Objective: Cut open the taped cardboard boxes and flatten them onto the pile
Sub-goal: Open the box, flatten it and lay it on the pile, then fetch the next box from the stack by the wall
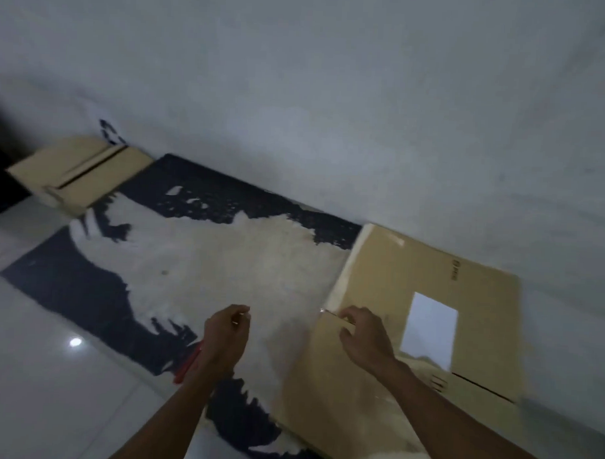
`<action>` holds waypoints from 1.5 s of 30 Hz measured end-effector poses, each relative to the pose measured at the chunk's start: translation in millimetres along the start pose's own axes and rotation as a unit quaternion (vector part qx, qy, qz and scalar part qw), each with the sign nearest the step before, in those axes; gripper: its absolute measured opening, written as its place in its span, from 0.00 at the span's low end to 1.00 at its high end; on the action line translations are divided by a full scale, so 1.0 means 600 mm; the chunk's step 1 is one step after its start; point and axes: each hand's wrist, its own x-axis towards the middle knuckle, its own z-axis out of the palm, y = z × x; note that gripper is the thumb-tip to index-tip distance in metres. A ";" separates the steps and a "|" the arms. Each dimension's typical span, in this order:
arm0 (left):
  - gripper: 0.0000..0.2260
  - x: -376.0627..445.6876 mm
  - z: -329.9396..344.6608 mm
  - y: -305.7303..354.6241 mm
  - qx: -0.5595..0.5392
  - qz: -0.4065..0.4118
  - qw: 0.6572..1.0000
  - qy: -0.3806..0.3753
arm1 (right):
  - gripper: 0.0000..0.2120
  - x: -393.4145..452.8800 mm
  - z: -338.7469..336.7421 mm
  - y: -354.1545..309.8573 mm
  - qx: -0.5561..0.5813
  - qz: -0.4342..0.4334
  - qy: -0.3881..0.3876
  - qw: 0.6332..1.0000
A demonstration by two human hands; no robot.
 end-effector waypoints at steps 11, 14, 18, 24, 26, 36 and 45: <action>0.07 -0.035 -0.355 -0.251 -0.015 -0.057 0.989 0.134 | 0.11 -0.023 0.254 -0.361 0.020 -0.141 -0.097 0.985; 0.08 -0.039 -0.439 -0.309 -0.021 -0.071 0.987 0.144 | 0.08 -0.034 0.328 -0.454 0.026 -0.169 -0.116 0.979; 0.08 -0.023 -0.530 -0.370 -0.034 -0.089 0.986 0.137 | 0.08 -0.041 0.405 -0.558 0.009 -0.211 -0.164 0.964; 0.08 0.039 -0.637 -0.442 -0.060 -0.106 0.983 0.141 | 0.10 0.019 0.516 -0.705 -0.034 -0.267 -0.191 0.944; 0.08 0.074 -0.672 -0.472 -0.063 -0.119 0.981 0.138 | 0.09 0.046 0.555 -0.760 -0.036 -0.274 -0.202 0.940; 0.10 0.317 -0.877 -0.611 -0.044 -0.180 0.974 0.134 | 0.09 0.238 0.746 -1.050 -0.016 -0.269 -0.277 0.923; 0.11 0.516 -1.015 -0.740 -0.058 -0.214 0.970 0.102 | 0.09 0.377 0.892 -1.225 -0.038 -0.201 -0.301 0.931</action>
